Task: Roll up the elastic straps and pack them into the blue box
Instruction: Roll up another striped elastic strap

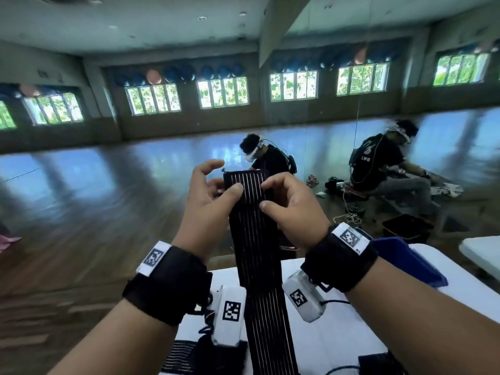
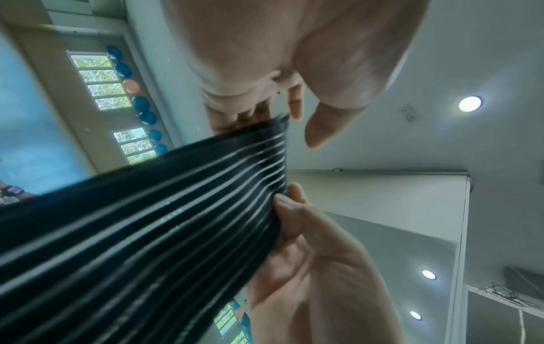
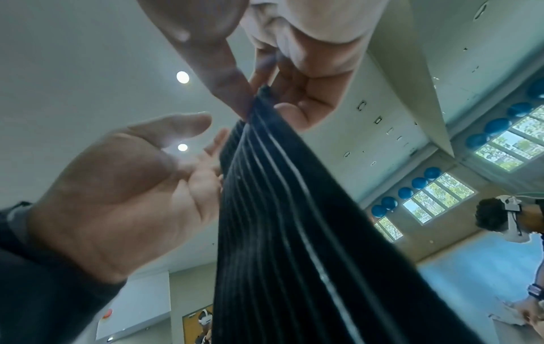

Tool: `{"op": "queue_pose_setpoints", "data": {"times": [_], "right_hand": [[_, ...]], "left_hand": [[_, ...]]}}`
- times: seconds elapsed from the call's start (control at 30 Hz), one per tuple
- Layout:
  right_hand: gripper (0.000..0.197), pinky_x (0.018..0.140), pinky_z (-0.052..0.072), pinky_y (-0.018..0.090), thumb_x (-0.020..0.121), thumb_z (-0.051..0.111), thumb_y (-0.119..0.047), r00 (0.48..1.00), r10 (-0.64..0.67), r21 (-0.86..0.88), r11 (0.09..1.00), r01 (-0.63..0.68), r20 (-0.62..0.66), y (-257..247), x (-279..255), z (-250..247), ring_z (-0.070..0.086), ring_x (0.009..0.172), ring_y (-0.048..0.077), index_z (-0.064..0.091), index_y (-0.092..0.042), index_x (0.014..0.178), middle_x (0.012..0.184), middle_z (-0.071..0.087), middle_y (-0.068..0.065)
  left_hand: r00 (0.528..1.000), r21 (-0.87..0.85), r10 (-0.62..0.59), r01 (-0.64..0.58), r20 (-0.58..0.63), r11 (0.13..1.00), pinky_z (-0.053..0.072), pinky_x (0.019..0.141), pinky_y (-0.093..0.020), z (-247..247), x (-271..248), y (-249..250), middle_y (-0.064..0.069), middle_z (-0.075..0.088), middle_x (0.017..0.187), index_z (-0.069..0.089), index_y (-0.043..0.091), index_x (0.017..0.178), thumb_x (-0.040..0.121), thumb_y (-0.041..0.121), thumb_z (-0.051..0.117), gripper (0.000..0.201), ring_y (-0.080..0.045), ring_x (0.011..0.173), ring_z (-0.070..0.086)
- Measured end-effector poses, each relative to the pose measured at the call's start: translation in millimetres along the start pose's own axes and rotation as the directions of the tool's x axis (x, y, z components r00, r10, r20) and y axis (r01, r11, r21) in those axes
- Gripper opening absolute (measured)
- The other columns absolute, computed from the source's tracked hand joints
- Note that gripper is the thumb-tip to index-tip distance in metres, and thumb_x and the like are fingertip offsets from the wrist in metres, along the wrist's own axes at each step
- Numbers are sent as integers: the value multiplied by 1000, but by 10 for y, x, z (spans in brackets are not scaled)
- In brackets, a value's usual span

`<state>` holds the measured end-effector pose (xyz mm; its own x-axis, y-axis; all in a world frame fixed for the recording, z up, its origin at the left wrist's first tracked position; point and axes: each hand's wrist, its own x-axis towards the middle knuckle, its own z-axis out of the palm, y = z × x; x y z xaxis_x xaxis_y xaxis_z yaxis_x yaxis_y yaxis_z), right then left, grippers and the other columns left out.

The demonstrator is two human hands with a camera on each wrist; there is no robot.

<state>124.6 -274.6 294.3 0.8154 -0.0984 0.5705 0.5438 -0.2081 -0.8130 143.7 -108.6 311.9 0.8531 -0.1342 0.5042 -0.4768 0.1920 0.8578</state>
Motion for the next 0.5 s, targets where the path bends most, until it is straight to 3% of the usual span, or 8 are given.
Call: {"op": "queue_pose_setpoints", "data": {"times": [0.1,0.23,0.3,0.4,0.43,0.5], "right_hand": [[25,85,56,51,78,63,-11,997,11,3,1000,-11,-82,53,-57,-39,66,90,19,61,-23,99,96,67,3],[27,86,56,52,78,60,-12,988,50,-18,998,-53,-149,134,-105,-123,66,95,18,61,-29,100,100,68,-3],[28,86,56,50,78,59,-11,984,71,-5,997,-73,-161,167,-133,-135,67,93,16,60,-28,101,99,68,-4],[29,85,56,40,77,58,-12,981,72,-8,997,-75,-182,193,-172,-108,66,92,13,59,-24,103,98,68,-3],[28,84,55,37,77,57,-12,980,77,7,997,-77,-183,204,-176,-100,65,91,12,59,-23,103,98,67,-2],[27,82,53,31,78,56,-11,978,101,60,994,-91,-185,215,-175,-96,64,90,11,57,-21,102,98,66,1]], "left_hand": [[999,-21,-39,39,11,999,53,68,-31,-3,-149,-168,-8,61,100,45,26,104,95,-4,54,33,-22,84,59],[995,-5,-54,55,79,998,49,59,-25,80,-325,-353,1,57,84,49,17,95,94,-9,53,27,-16,74,53],[989,10,-63,62,135,998,52,69,-32,161,-378,-410,3,59,84,53,17,96,89,-2,59,21,-15,77,56],[976,49,-91,82,200,995,51,76,-47,260,-411,-472,3,61,90,60,23,95,77,0,57,29,-16,84,56],[972,65,-93,80,214,995,50,75,-46,279,-410,-493,2,61,90,61,26,94,75,-1,56,33,-16,84,56],[970,78,-83,67,228,995,47,71,-34,311,-399,-522,4,62,90,62,28,93,71,-3,55,39,-13,82,56]]}}
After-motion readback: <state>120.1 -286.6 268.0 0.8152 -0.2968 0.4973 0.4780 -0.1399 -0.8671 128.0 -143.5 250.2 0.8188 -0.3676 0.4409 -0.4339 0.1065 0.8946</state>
